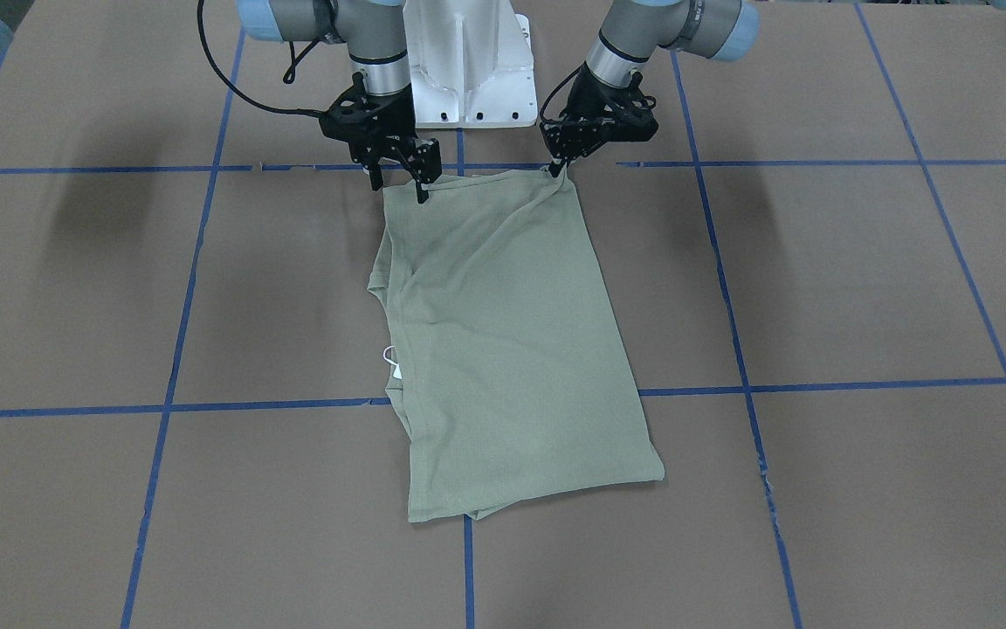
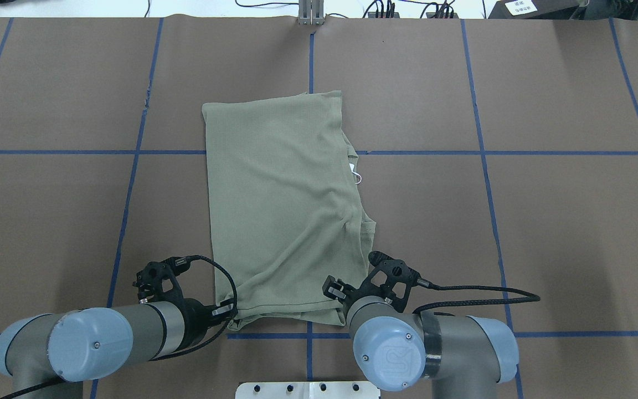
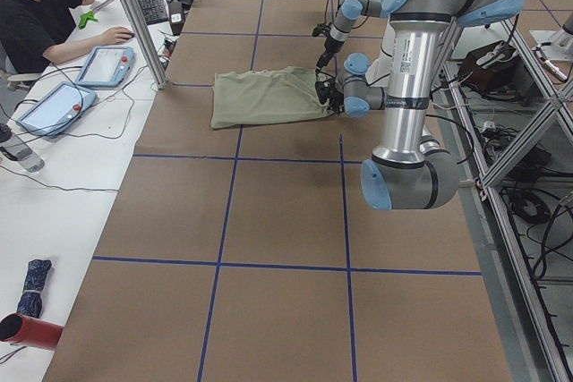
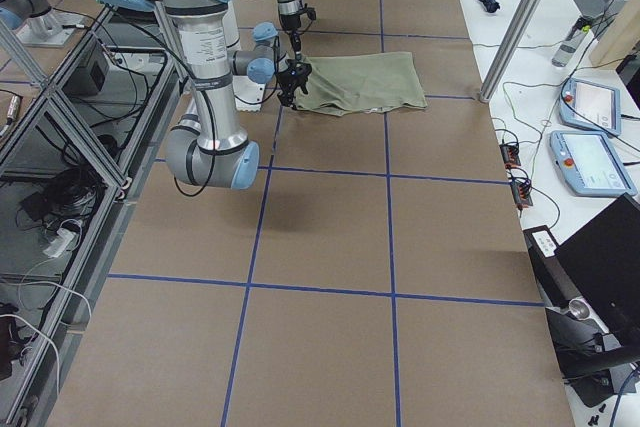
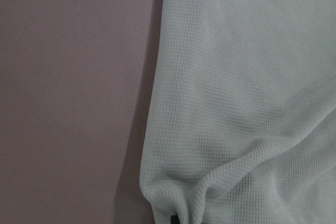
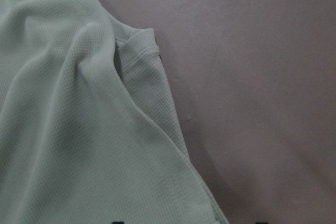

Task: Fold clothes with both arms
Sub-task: 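Grasp the shirt's near edge with both grippers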

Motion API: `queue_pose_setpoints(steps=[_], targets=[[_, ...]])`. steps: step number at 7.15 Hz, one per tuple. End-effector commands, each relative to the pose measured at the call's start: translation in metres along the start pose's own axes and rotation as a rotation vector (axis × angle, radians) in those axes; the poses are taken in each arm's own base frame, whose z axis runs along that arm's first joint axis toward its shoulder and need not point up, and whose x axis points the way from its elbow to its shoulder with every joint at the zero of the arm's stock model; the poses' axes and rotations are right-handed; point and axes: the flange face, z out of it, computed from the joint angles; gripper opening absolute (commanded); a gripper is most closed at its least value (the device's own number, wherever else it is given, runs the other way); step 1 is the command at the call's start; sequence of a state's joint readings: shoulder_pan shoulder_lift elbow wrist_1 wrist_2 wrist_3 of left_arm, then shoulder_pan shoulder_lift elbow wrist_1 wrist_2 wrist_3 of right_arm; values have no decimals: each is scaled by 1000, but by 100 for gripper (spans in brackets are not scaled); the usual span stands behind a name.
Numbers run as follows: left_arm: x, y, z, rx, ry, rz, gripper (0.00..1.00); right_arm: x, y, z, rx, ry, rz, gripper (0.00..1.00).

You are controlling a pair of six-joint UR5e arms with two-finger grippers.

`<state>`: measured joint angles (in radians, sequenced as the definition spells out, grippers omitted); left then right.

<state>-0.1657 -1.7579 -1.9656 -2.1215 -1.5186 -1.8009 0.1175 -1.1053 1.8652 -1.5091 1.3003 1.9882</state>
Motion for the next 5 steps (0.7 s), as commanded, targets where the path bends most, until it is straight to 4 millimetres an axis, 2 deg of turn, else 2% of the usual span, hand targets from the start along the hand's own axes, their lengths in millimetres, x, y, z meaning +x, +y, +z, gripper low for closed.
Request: queue_pose_setpoints(steps=[1,3,4,5], targets=[[0,0,0,0,1,0,0,-9,5,5,9,-3,2,81],[0,0,0,0,-1,0,0,-10,6,6,11,-3,2,81],[0,0,0,0,1,0,0,-9,6,7,12,0,-1,78],[0,0,0,0,1,0,0,-6,7,17,19,16,-4,78]])
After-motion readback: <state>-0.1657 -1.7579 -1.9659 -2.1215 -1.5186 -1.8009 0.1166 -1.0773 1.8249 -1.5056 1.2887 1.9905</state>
